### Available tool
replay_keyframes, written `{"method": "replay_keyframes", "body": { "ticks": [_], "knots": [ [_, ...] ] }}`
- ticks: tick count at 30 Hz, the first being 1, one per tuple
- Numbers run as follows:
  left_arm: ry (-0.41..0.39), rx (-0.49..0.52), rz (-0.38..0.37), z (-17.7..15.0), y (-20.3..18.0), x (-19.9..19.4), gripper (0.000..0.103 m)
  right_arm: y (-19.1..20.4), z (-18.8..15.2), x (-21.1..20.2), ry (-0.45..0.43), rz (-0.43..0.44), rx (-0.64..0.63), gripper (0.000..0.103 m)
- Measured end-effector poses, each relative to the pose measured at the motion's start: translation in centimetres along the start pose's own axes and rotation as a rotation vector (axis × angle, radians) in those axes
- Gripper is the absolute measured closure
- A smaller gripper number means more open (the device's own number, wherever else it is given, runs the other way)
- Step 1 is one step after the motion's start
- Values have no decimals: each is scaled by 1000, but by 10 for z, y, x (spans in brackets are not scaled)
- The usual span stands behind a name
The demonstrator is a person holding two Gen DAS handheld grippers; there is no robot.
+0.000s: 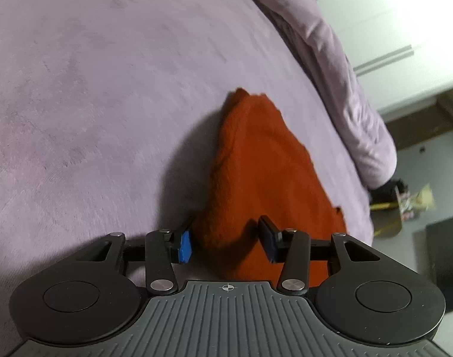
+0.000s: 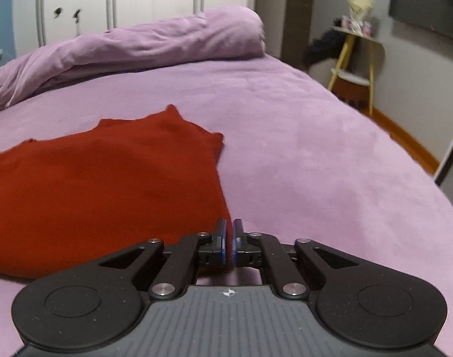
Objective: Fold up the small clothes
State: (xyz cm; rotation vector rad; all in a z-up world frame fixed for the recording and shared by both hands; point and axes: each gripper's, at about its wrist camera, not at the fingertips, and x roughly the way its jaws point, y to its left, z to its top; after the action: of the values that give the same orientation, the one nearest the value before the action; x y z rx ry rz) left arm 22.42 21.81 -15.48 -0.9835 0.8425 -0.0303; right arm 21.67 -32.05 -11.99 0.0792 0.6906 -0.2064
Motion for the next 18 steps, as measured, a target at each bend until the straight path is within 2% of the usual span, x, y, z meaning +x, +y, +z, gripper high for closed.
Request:
{"method": "replay_keyframes", "body": {
  "ticks": [2, 5, 10, 15, 17, 18],
  "knots": [
    [-15, -41, -13, 5, 4, 1, 56, -5, 2, -6, -11, 56, 38, 97],
    [-28, -94, -21, 10, 11, 3, 65, 6, 3, -16, -41, 157, 29, 97],
    [-25, -71, -30, 11, 9, 4, 79, 51, -1, -20, -27, 284, -27, 97],
    [-42, -11, -63, 11, 3, -1, 81, 114, -10, -22, -3, 415, -119, 97],
    [-34, 20, -36, 10, 2, 1, 80, 140, -14, -24, -7, 455, -151, 97],
    [-30, 31, -19, 9, 2, 2, 76, 150, -14, -25, -12, 467, -163, 97]
  ]
}}
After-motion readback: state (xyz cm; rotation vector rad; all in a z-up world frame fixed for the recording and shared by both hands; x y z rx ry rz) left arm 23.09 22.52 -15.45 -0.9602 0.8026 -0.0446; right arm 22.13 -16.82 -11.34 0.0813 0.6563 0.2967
